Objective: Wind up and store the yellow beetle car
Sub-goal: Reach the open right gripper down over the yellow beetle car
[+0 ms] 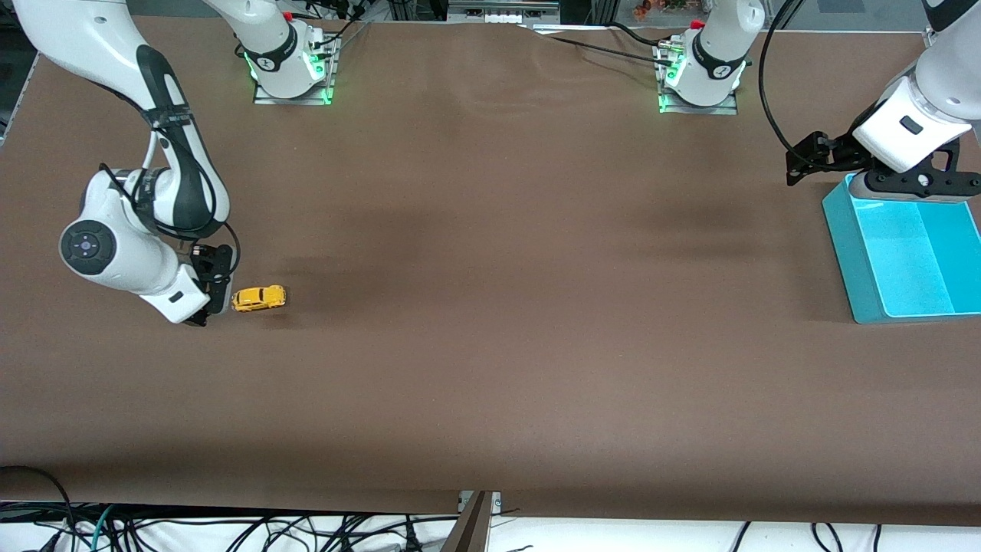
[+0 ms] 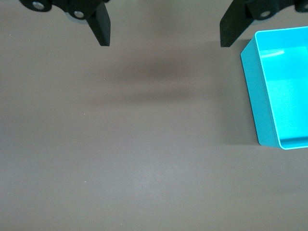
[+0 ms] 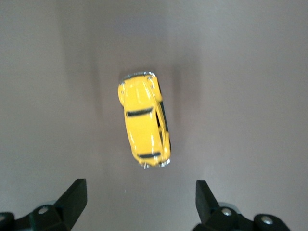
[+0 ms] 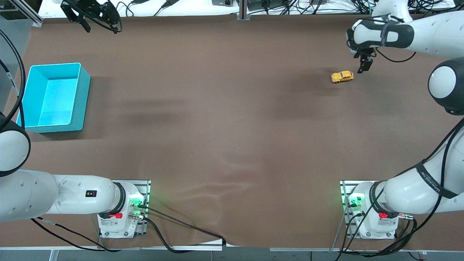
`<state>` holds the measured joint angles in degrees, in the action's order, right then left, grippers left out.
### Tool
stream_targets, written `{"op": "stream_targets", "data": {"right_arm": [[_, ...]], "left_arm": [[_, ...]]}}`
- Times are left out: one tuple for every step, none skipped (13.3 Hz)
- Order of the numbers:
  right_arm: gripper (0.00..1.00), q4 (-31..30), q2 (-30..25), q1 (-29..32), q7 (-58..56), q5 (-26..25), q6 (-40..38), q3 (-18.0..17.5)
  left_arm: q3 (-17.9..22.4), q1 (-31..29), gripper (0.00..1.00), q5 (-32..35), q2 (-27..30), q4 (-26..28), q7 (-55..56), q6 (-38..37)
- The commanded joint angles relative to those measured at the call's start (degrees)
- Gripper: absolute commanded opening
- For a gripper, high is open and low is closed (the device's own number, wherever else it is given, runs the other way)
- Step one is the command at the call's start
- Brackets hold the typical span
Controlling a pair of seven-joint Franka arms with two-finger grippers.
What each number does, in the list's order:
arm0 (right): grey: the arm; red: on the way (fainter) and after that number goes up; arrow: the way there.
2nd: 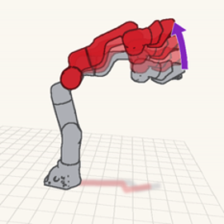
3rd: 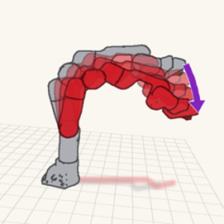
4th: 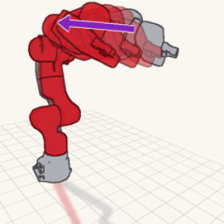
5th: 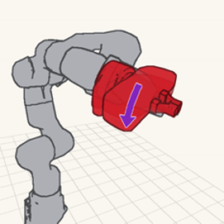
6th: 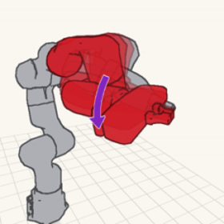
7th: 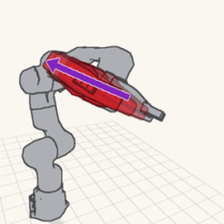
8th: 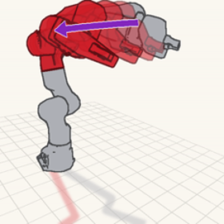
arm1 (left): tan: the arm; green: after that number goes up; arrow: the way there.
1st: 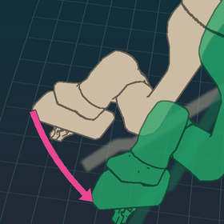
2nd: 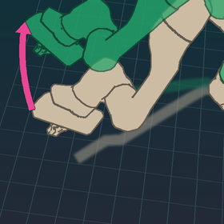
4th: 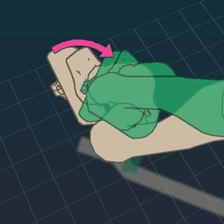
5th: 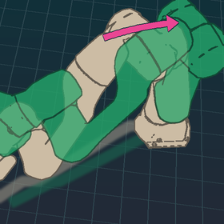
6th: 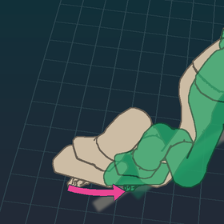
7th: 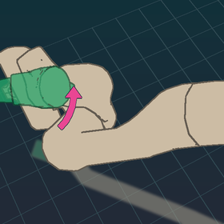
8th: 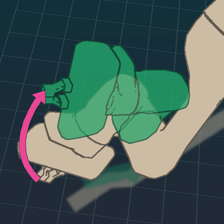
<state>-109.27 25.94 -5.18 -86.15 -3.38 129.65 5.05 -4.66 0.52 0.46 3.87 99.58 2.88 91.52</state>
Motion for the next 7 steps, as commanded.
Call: {"op": "stream_targets", "data": {"right_arm": [[1.0,-4.2,-0.3,0.3,-2.4,-0.1,5.8,-1.0],[1.0,-5.4,-0.2,0.3,-2.8,-0.1,8.0,-1.4],[1.0,-6.2,0.3,0.3,-3.7,-0.1,9.8,-1.6],[1.0,-6.5,1.0,0.3,-4.5,-0.1,11.0,-2.0],[1.0,-6.5,1.5,0.3,-5.2,-0.1,11.8,-2.2],[0.99,-6.5,1.8,0.3,-5.9,-0.1,12.4,-2.3],[0.99,-6.5,2.2,0.3,-6.4,-0.1,12.9,-2.3]], "left_arm": [[-0.4,-0.2,1.0,0.0,0.3,-0.4,0.4,-0.8],[-0.4,-0.2,1.0,0.0,0.3,-0.4,0.4,-0.8],[-0.4,-0.2,1.0,0.0,0.2,-0.7,0.3,-0.8],[-0.4,-0.2,1.0,0.0,0.2,-1.0,0.3,-0.8],[-0.4,-0.2,1.0,0.0,0.2,-1.0,0.3,-0.8],[-0.4,-0.2,1.0,0.0,0.2,-1.1,0.3,-0.8],[-0.4,-0.2,1.0,0.0,0.1,-1.1,0.1,-0.8]]}}
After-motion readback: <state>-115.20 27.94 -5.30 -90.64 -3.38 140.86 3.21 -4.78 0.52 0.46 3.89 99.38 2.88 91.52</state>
